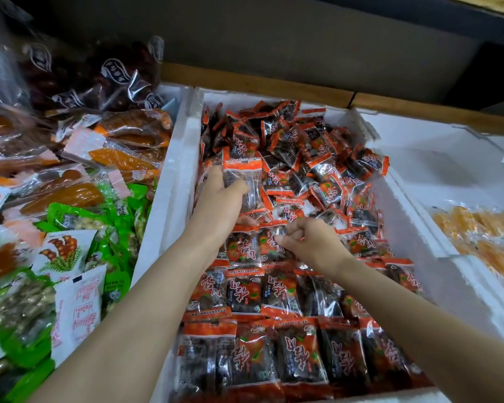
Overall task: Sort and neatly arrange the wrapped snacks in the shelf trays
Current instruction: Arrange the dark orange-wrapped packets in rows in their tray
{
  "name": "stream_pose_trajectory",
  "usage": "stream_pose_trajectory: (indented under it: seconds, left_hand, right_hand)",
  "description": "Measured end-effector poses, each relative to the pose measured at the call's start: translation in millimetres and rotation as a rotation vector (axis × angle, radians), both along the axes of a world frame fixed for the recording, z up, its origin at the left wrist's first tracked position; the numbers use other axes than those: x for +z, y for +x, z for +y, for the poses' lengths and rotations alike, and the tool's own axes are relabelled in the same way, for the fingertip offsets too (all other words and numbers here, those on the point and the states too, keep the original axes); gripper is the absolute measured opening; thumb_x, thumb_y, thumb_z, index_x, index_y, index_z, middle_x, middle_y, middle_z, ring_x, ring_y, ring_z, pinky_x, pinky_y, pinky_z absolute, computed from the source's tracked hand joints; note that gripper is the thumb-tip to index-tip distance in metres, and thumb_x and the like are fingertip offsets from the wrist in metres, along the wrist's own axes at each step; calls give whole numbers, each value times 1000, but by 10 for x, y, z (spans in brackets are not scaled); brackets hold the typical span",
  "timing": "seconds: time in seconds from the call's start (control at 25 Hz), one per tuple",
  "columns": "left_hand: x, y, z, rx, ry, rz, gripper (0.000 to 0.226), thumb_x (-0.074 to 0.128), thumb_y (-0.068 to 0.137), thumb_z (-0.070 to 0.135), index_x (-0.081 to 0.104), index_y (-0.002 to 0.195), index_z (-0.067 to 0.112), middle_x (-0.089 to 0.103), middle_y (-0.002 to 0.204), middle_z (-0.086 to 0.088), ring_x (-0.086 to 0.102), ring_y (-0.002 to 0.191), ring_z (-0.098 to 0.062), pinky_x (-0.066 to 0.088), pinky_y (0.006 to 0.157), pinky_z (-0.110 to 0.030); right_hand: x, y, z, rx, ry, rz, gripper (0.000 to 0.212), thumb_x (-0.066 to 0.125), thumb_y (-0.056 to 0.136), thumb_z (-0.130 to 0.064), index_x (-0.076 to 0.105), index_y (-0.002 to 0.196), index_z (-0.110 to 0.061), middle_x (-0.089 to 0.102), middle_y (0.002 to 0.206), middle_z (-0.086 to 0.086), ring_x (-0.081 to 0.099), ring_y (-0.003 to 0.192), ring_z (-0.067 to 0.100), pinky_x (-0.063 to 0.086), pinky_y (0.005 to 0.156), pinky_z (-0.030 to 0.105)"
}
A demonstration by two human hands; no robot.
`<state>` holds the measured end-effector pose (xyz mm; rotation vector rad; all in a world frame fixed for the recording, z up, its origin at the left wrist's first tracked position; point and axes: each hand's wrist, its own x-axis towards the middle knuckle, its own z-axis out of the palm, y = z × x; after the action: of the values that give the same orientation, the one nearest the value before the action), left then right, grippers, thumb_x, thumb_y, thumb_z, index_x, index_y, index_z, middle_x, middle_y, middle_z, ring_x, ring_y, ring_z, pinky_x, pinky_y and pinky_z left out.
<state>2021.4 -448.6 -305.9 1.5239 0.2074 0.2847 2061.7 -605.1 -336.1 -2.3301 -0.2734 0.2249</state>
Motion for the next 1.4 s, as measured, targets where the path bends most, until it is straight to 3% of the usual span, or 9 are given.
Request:
stream_pose_trajectory:
  seconds: [0.16,0.4,0.52,0.64,0.76,0.88,1.04,1.28,1.4]
  left_hand:
    - [-24,-30,-7,-106,40,-17,28,53,95,13,51,123,18,59,122,-5,66,84,-9,57,64,-22]
    - [-21,-96,-112,-283,306,-134,30,65,87,17,60,116,20,66,104,-1,67,90,-11,57,71,-24]
    - [-55,-96,-167,-233,391,-88,24,51,94,36,57,113,23,65,99,-1,67,89,-17,56,83,-37]
    - [-19,-107,-191,-403,19,131,56,35,90,54,58,116,9,71,92,-9,69,82,-20,58,75,-34]
    - [6,-150,-200,-448,-123,98,30,57,89,26,57,116,14,72,91,-5,69,82,-17,57,69,-28]
    - [-48,-96,-170,-294,-15,22,37,62,88,5,54,119,23,64,97,6,65,85,-6,51,74,-21]
    - [-66,-112,-161,-298,188,-92,39,67,83,0,58,104,31,62,98,18,60,86,13,47,80,-8]
    - [-146,-122,-239,-259,436,-169,29,70,82,8,59,94,32,63,98,12,59,93,5,46,85,-15]
    - [-227,-153,-327,-168,696,-170,23,68,85,21,53,101,27,56,104,9,54,98,-5,43,85,-16]
  right_hand:
    - [62,-32,5,-52,3,-149,33,60,90,-27,45,116,-13,50,83,-8,49,68,4,39,48,11]
    - [461,-286,-78,79,544,1,18,52,94,-27,60,103,-14,70,85,-1,67,74,6,49,60,13]
    - [497,-343,-166,55,434,-287,4,65,86,-18,62,87,-17,70,82,1,67,75,15,53,65,22]
    - [442,-331,-249,170,203,-676,10,71,79,-15,61,78,-17,62,85,1,58,84,17,49,75,31]
    - [296,-331,-309,456,-36,-813,12,74,75,-11,65,81,-14,58,98,-1,50,99,14,41,87,23]
    - [278,-353,-397,501,-63,-704,25,73,77,-9,64,97,-20,51,116,-5,39,122,6,25,104,10]
    - [332,-432,-444,219,38,-666,39,61,88,-11,49,124,-22,43,120,-9,39,114,-6,29,101,7]
    - [408,-344,-355,42,392,-37,37,66,85,-19,50,118,-18,63,85,-6,62,69,-2,52,66,13]
    - [364,-203,-413,16,426,2,22,61,88,-11,58,110,-6,65,86,4,62,62,4,51,57,15]
